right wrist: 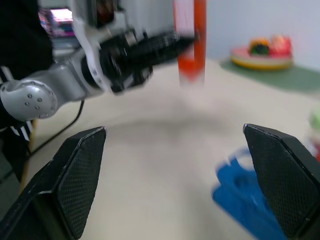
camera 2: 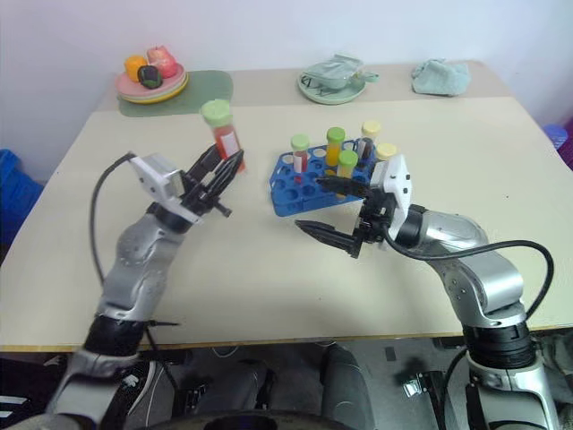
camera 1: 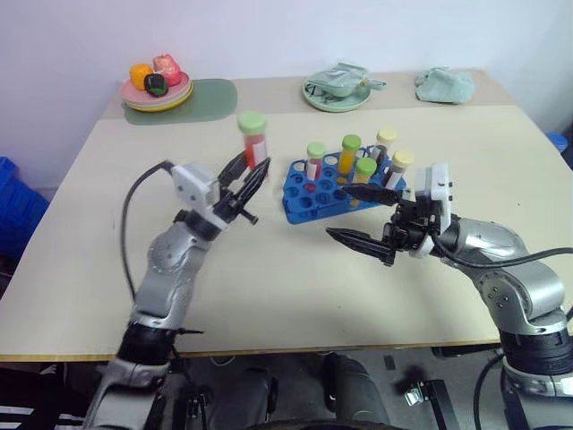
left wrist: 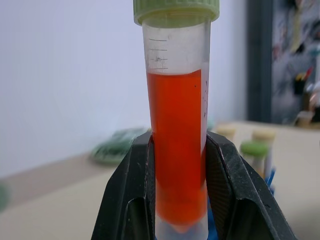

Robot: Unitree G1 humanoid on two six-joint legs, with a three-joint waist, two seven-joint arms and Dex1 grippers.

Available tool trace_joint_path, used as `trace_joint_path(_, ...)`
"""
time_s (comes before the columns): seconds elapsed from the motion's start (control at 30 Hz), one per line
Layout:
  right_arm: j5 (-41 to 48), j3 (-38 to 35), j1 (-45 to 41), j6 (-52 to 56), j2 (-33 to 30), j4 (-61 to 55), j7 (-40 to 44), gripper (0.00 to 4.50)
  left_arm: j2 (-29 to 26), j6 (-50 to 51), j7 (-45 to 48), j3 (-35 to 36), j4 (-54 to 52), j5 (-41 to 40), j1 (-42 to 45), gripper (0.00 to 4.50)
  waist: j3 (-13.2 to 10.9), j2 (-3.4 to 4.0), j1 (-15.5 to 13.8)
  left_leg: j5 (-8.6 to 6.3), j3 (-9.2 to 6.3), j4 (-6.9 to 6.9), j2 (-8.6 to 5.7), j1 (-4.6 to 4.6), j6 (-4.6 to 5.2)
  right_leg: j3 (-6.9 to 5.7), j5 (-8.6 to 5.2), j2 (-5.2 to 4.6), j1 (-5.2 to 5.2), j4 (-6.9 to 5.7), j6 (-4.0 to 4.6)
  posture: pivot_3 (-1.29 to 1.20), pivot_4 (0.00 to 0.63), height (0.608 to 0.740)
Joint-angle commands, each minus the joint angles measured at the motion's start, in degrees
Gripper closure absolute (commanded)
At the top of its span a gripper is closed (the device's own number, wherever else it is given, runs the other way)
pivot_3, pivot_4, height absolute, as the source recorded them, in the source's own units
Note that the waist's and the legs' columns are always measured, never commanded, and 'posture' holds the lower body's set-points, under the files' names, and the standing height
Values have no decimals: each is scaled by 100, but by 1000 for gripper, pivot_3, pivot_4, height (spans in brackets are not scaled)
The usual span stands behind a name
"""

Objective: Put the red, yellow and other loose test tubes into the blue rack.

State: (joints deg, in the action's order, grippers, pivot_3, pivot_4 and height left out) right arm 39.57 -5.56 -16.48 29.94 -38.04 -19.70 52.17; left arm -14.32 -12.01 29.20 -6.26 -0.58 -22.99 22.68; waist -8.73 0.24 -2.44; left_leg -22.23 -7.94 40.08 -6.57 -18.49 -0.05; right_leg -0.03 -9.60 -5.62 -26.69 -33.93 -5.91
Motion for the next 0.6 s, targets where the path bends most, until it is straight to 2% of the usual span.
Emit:
trace_joint_path(0.03, 25, -297, 185, 71, -233, -69, 25, 0, 335, -670, 189, -56, 772, 440, 460, 3726, 0, -1, 9, 0, 0, -1, 0, 0, 0, -1, 0, 1, 0, 1, 0, 0, 150, 740)
trace_joint_path(0.27, -3, -648, 638, 81, -388, -219, -188, 0, 1179, -1506, 532, 39, 2621, 597, 1315, 3726, -2, -4, 9, 0, 1, -1, 2, 1, 0, -1, 1, 2, 0, 1, -1, 0, 150, 740)
trace_joint_path(0.47, 23, -757, 673, 148, -407, -313, -351, 0, 1416, -2018, 653, 40, 3870, 944, 1726, 3726, -2, -4, 9, 0, 1, -1, 3, 1, 1, -1, 1, 3, 0, 1, -3, 0, 150, 740)
trace_joint_path(0.6, 62, -838, 678, 256, -401, -347, -487, 0, 1481, -2253, 595, 71, 4283, 1135, 1818, 3726, -3, -5, 8, 0, 1, -1, 2, 1, 1, -1, 2, 3, 0, 2, -4, 0, 150, 740)
